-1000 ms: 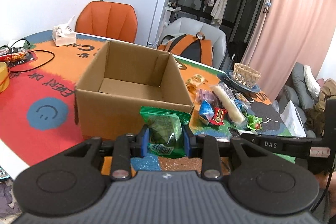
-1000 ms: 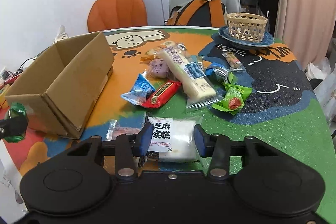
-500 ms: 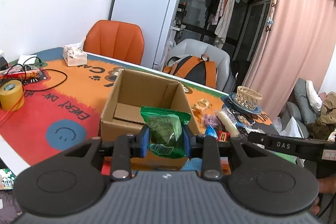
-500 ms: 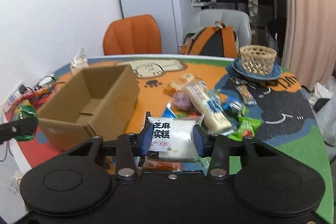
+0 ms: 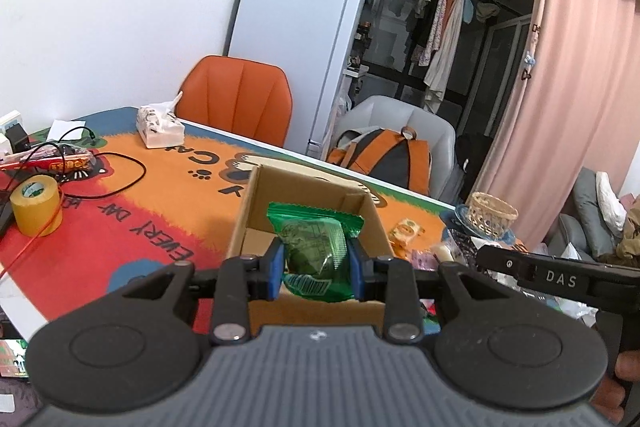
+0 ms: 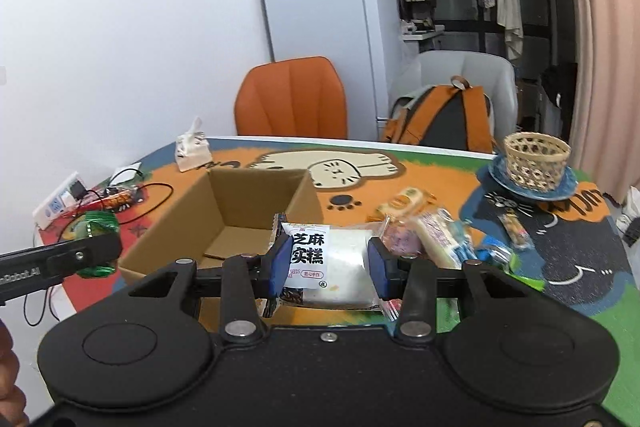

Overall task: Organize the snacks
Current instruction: 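Carry both snacks over the cardboard box and open both grippers, then withdraw both grippers from the box back toward the snacks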

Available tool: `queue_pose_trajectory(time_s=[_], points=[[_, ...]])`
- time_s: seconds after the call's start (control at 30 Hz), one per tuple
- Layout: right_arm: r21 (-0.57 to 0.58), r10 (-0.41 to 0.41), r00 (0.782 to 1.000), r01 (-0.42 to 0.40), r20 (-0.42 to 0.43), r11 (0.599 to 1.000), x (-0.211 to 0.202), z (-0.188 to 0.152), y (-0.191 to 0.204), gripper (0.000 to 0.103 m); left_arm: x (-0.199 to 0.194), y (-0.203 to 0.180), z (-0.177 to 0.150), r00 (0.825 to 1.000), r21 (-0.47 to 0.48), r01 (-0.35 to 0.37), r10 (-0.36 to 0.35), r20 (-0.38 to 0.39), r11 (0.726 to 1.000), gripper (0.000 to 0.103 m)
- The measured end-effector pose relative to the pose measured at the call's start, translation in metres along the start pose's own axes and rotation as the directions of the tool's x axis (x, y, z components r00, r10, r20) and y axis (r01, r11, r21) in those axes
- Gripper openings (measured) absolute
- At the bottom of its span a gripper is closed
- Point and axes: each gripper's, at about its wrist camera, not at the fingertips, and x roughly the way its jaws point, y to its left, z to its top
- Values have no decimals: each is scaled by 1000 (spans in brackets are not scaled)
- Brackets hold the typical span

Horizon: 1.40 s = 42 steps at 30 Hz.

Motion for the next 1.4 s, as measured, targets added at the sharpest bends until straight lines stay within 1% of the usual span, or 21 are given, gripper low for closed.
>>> queue_pose_trajectory(time_s=[0.37,0.67,0.8,0.87,0.97,1.03,1.13,1.23,1.27,1.3,1.37,1.4], points=[[-19,54,998,-54,9,998,19,15,25,41,21,15,13,1000,-20,-16,16,2,1000,31],[-32,72,997,-72,-8,997,39,19,43,41,46,31,21,1000,-52,-8,7,-25,999,32],[-37,75,997,-76,-22,996,48,19,50,41,57,38,23,999,-82,-1,-2,-42,997,32],[-36,81,996,-82,-30,996,53,19,54,41,59,39,22,999,-73,-15,13,-30,997,36],[-41,88,995,-90,-38,995,57,18,60,41,65,46,21,998,-105,-22,16,-54,994,44],[-47,88,995,-90,-43,995,61,18,63,42,63,50,19,998,-116,-29,24,-51,993,44],[-44,88,995,-90,-45,995,64,19,66,42,57,55,18,998,-122,-49,43,-47,991,50],[-50,86,996,-87,-29,995,64,19,68,45,52,60,16,997,-141,-58,51,-55,988,53],[-55,83,996,-84,-24,995,63,18,70,49,51,62,16,997,-143,-64,56,-57,988,56],[-59,82,996,-83,-21,995,62,18,70,56,49,62,16,996,-144,-71,63,-58,987,59],[-67,78,997,-79,-12,995,59,17,70,61,46,62,15,996,-141,-83,76,-56,987,71],[-70,73,997,-74,-12,995,58,17,70,64,44,61,14,995,-138,-86,80,-53,987,74]])
